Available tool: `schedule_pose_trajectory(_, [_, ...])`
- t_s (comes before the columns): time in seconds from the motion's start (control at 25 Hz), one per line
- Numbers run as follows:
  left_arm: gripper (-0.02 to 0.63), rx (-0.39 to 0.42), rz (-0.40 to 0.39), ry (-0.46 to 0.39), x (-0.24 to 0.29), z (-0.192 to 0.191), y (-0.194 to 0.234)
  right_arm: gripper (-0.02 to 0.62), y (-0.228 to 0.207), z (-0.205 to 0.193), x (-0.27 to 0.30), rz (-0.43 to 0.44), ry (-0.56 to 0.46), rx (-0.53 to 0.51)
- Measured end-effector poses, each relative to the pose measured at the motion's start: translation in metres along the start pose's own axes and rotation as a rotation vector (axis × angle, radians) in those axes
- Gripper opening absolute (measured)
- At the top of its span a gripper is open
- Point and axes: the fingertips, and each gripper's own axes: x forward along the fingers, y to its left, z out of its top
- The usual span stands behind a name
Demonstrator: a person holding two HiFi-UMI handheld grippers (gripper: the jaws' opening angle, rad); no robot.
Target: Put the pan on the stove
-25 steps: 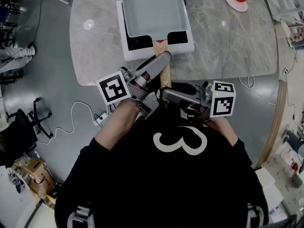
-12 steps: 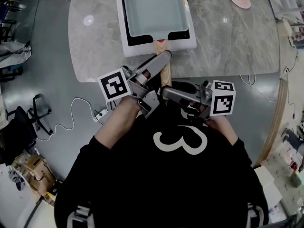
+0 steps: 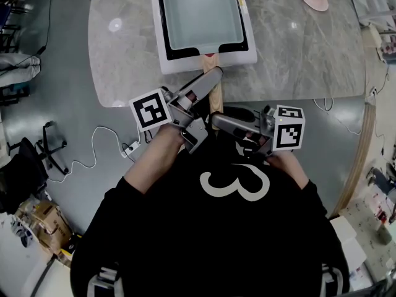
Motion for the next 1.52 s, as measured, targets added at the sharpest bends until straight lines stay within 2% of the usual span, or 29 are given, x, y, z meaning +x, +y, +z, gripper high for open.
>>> schedule_pose_trajectory(0.84, [0.152, -0.041, 0.002, 0.017, 0.0009, -0.0031, 0.0082, 0.112, -0.0041, -0.0014, -0.002, -0.017, -0.002, 0.01])
schedule_pose_trajectory(1.32, [0.161, -0.047, -0.033, 0.05, 0.0038, -0.0048, 0.0079, 0.112, -0.0043, -0.0016, -0.0016, -0.03, 0.006, 0.003])
schedule_pose_trajectory(1.52, [0.167, -0.025, -0.035, 0.054, 0.0026, -0.0044, 0.0079, 0.112, -0.0043, -0.0017, 0.0004, -0.036, -0.019, 0.003])
